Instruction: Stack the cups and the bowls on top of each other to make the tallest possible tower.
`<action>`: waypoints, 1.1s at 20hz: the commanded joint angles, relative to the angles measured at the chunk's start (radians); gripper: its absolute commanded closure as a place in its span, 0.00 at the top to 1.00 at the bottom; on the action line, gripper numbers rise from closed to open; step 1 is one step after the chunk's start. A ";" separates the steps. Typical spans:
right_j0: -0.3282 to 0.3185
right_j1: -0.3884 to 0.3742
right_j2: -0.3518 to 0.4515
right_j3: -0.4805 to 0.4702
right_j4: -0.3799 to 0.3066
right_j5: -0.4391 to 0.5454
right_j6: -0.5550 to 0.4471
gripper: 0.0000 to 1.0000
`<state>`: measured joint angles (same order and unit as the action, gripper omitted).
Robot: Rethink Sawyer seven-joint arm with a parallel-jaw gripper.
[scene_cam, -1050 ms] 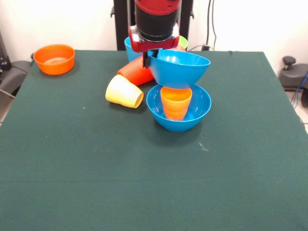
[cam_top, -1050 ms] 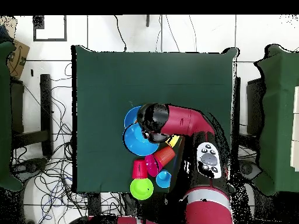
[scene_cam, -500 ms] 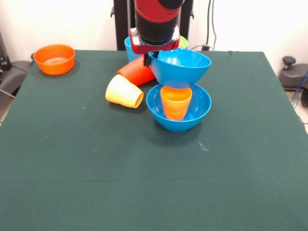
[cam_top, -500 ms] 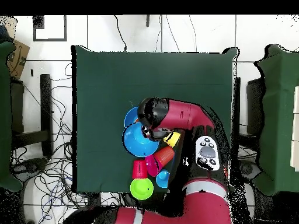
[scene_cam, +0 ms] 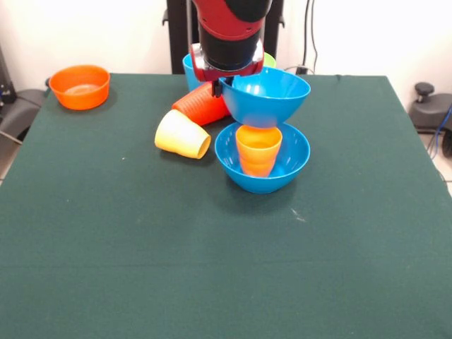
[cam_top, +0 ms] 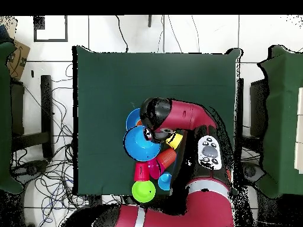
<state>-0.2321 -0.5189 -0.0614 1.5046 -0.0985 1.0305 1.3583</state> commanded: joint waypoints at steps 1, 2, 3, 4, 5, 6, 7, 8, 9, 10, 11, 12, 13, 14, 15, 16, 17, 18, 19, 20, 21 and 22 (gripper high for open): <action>0.008 0.009 0.040 -0.061 0.030 0.129 0.164 0.00; 0.007 0.010 0.040 -0.069 0.029 0.140 0.164 0.00; 0.007 0.013 0.039 -0.073 0.028 0.140 0.166 0.00; 0.007 0.016 0.038 -0.077 0.026 0.141 0.168 0.00; 0.007 0.019 0.037 -0.088 0.026 0.149 0.169 0.00; 0.006 0.019 0.037 -0.091 0.025 0.151 0.169 0.00; 0.004 0.014 0.037 -0.090 0.024 0.149 0.166 0.00; 0.001 0.010 0.038 -0.087 0.024 0.149 0.161 0.00; -0.001 0.006 0.039 -0.085 0.024 0.147 0.158 0.00; -0.003 0.002 0.040 -0.086 0.025 0.153 0.155 0.00; -0.004 -0.002 0.040 -0.086 0.026 0.159 0.153 0.00; -0.005 -0.003 0.042 -0.091 0.028 0.167 0.150 0.00; -0.007 -0.004 0.044 -0.095 0.029 0.174 0.147 0.00; -0.009 -0.007 0.046 -0.096 0.030 0.181 0.142 0.00; -0.013 -0.013 0.047 -0.089 0.030 0.176 0.135 0.00; -0.015 -0.015 0.048 -0.087 0.030 0.172 0.132 0.00; -0.016 -0.011 0.048 -0.093 0.030 0.176 0.134 0.00; -0.016 -0.007 0.048 -0.099 0.031 0.181 0.137 0.00; -0.015 -0.001 0.047 -0.108 0.031 0.192 0.143 0.00; -0.017 -0.004 0.048 -0.104 0.031 0.180 0.140 0.00; -0.019 -0.007 0.049 -0.099 0.031 0.168 0.137 0.00; -0.022 -0.014 0.051 -0.087 0.032 0.157 0.131 0.00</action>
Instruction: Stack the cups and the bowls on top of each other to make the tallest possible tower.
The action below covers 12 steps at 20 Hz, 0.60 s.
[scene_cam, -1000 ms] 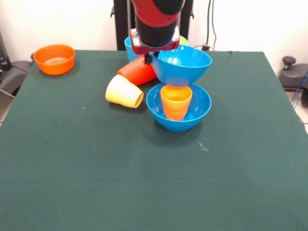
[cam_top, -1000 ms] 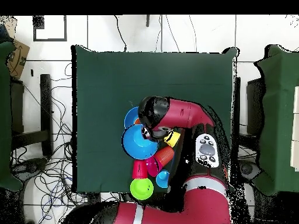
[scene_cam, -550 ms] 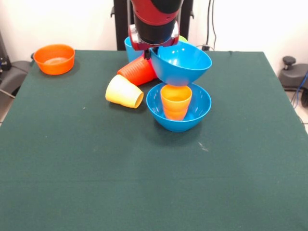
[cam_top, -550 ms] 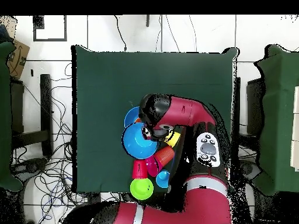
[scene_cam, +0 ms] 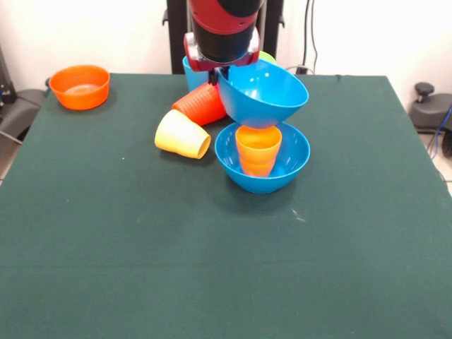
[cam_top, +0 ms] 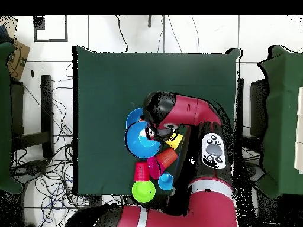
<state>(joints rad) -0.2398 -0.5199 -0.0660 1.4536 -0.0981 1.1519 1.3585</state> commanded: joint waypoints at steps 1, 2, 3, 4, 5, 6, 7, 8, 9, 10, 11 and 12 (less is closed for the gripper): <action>-0.015 -0.013 0.058 -0.037 0.034 0.034 0.133 0.00; -0.016 -0.015 0.059 -0.030 0.036 0.024 0.133 0.00; -0.017 -0.017 0.062 -0.022 0.037 0.004 0.131 0.00; -0.018 -0.021 0.064 -0.012 0.038 -0.012 0.128 0.00; -0.019 -0.025 0.066 -0.001 0.039 -0.028 0.125 0.00; -0.017 -0.026 0.067 0.001 0.040 -0.030 0.126 0.00; -0.015 -0.028 0.067 0.003 0.041 -0.033 0.126 0.00; -0.012 -0.028 0.066 0.001 0.040 -0.031 0.128 0.00; -0.009 -0.029 0.064 -0.001 0.039 -0.024 0.131 0.00; -0.006 -0.031 0.063 0.000 0.037 -0.025 0.130 0.00; -0.002 -0.029 0.061 -0.003 0.034 -0.026 0.132 0.00; 0.001 -0.026 0.059 -0.006 0.033 -0.025 0.137 0.00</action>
<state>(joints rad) -0.2440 -0.5272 -0.0660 1.4527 -0.0863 1.1519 1.3585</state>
